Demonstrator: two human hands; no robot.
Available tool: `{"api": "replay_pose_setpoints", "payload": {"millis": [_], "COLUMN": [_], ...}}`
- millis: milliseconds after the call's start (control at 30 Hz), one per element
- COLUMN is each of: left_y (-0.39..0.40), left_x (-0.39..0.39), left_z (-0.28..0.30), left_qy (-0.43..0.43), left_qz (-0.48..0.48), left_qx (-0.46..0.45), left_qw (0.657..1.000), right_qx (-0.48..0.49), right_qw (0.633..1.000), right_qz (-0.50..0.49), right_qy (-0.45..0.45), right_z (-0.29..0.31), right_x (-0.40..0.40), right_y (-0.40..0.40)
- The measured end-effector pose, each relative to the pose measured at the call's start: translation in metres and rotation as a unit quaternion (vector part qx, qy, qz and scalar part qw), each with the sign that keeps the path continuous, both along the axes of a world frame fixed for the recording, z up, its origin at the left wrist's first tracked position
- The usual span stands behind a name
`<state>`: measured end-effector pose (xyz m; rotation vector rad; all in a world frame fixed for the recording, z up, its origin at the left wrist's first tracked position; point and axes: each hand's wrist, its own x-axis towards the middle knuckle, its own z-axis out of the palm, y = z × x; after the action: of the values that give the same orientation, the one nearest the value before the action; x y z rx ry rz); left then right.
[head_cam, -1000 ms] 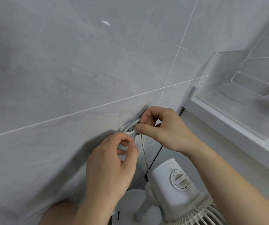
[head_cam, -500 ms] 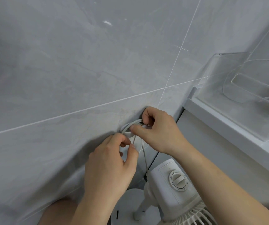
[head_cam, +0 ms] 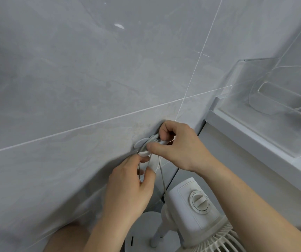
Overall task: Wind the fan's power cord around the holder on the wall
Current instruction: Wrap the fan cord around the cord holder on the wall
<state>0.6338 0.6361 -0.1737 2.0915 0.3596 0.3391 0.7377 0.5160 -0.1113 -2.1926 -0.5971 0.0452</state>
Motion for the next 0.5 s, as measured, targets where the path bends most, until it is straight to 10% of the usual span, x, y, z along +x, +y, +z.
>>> {"api": "replay_pose_setpoints", "payload": {"millis": [500], "left_y": [-0.003], "left_x": [0.019], "left_z": [-0.022], "left_qy": [0.003], "left_qz": [-0.139], "left_qx": [-0.188], "left_qw": [0.972], "right_qx": [0.118], "right_qw": [0.982], "right_qz": [-0.004], "right_qy": [0.150], "right_z": [0.018], "right_x": [0.005], "right_y": [-0.012]}}
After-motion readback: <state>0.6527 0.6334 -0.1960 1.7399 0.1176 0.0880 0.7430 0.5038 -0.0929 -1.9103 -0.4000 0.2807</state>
